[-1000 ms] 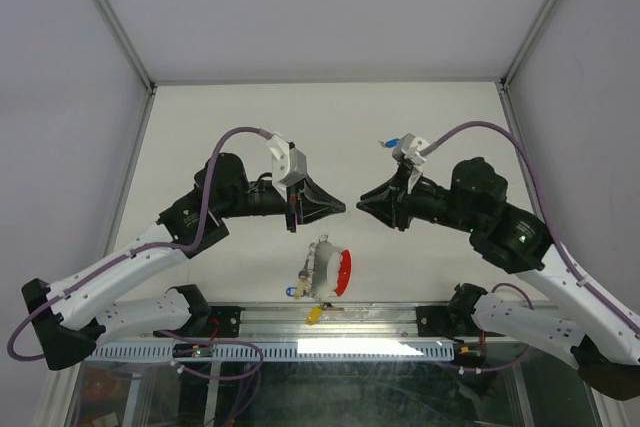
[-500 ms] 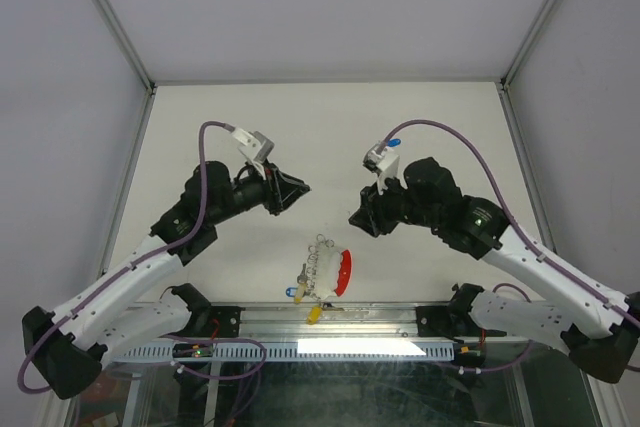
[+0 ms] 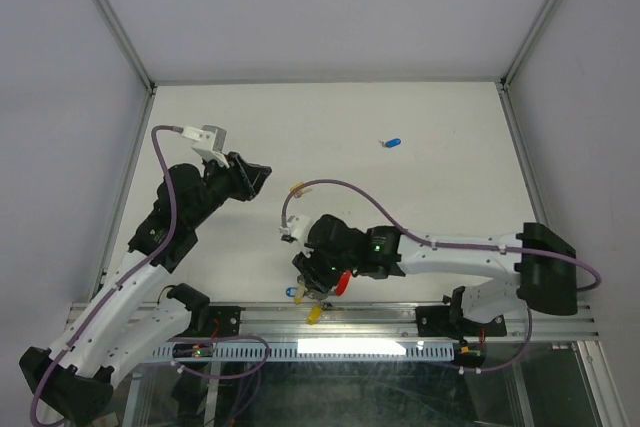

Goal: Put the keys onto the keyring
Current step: Move the keyring to the center of the board.

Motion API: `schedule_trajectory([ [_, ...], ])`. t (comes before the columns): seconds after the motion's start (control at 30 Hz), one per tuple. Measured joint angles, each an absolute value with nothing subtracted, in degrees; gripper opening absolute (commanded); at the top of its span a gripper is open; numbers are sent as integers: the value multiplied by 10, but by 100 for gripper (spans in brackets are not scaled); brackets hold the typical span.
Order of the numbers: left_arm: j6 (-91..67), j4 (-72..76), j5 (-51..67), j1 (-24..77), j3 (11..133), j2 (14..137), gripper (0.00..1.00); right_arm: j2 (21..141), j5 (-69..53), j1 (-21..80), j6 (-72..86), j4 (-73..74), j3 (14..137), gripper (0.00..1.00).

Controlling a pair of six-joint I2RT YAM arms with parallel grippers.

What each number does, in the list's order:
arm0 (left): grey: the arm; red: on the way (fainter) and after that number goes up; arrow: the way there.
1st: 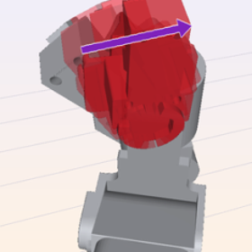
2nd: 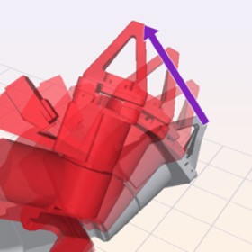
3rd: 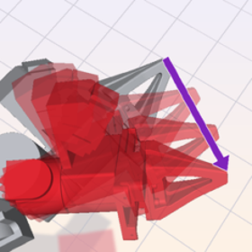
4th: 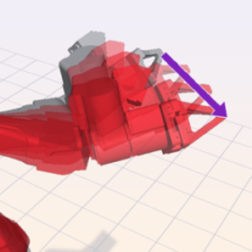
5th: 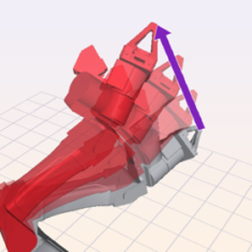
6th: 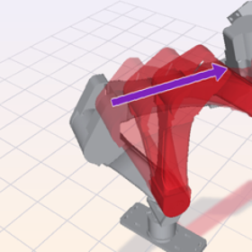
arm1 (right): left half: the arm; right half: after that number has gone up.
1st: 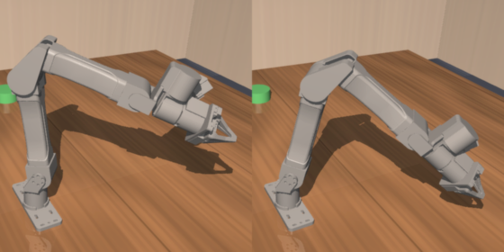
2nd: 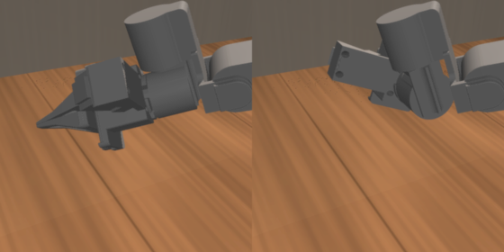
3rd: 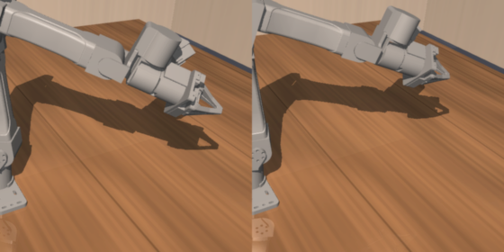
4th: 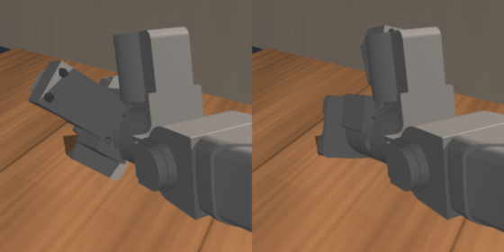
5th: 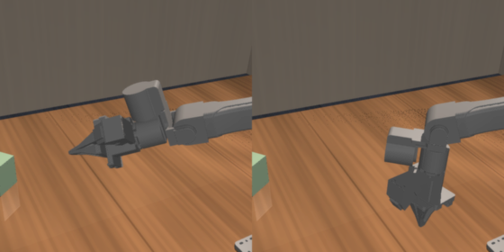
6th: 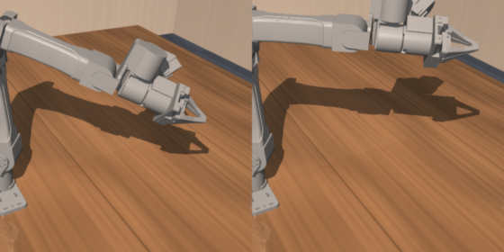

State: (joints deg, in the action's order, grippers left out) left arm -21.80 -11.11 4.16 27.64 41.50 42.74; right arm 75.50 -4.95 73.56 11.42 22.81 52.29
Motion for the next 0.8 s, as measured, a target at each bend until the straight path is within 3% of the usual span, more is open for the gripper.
schedule_trajectory([
  [0.13,-218,-125,29,276,415,417,32,834,-11,749,150,228,527,36],
  [0.8,-218,-150,15,276,414,398,33,870,-63,598,313,120,432,53],
])
